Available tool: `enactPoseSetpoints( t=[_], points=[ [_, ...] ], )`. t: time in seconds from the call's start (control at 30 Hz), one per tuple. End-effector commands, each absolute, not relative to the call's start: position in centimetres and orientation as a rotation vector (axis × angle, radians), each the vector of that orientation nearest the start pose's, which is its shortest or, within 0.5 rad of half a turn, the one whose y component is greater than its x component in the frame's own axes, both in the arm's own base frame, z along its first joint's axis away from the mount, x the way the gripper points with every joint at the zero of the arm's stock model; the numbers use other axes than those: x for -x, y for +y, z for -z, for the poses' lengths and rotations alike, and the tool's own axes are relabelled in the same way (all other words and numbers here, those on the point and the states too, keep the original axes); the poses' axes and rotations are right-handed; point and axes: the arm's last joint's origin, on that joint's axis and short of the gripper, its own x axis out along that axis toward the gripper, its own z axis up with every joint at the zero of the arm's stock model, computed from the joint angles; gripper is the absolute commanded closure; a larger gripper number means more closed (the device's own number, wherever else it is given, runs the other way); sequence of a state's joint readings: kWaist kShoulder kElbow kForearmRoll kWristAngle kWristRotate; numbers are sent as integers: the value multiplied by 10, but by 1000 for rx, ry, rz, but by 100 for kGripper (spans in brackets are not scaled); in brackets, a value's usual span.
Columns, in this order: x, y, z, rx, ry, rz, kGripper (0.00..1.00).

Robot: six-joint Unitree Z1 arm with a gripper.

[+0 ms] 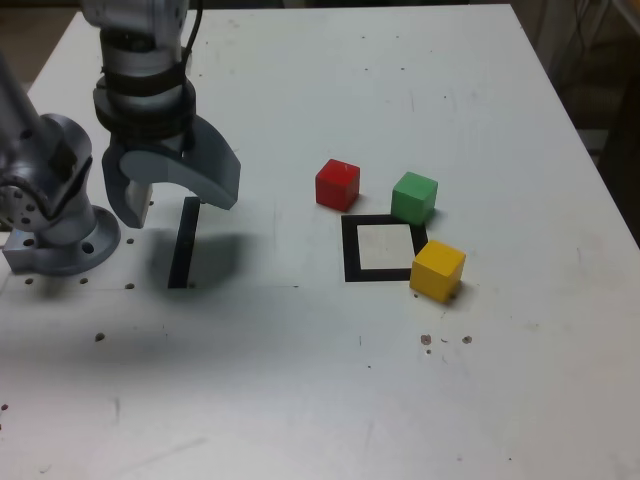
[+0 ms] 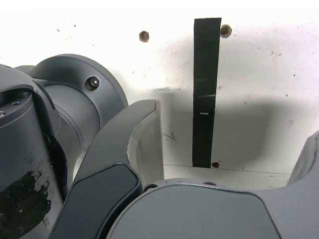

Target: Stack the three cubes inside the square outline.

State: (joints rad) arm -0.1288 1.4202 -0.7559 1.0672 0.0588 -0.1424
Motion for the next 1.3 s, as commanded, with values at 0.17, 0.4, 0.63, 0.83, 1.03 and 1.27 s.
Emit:
enactPoseSetpoints(
  t=[0.17, 0.4, 0.63, 0.83, 1.03, 1.27],
  points=[
    [-133, -14, -244, -54, 1714, -76, 2],
    [-133, -14, -244, -56, 1711, -77, 2],
    [-137, -14, -246, -69, 1703, -85, 2],
    [-153, -15, -251, -97, 1695, -76, 2],
    [-173, -16, -257, -138, 1684, -86, 2],
    [-191, -16, -268, -182, 1690, -99, 3]
  ],
)
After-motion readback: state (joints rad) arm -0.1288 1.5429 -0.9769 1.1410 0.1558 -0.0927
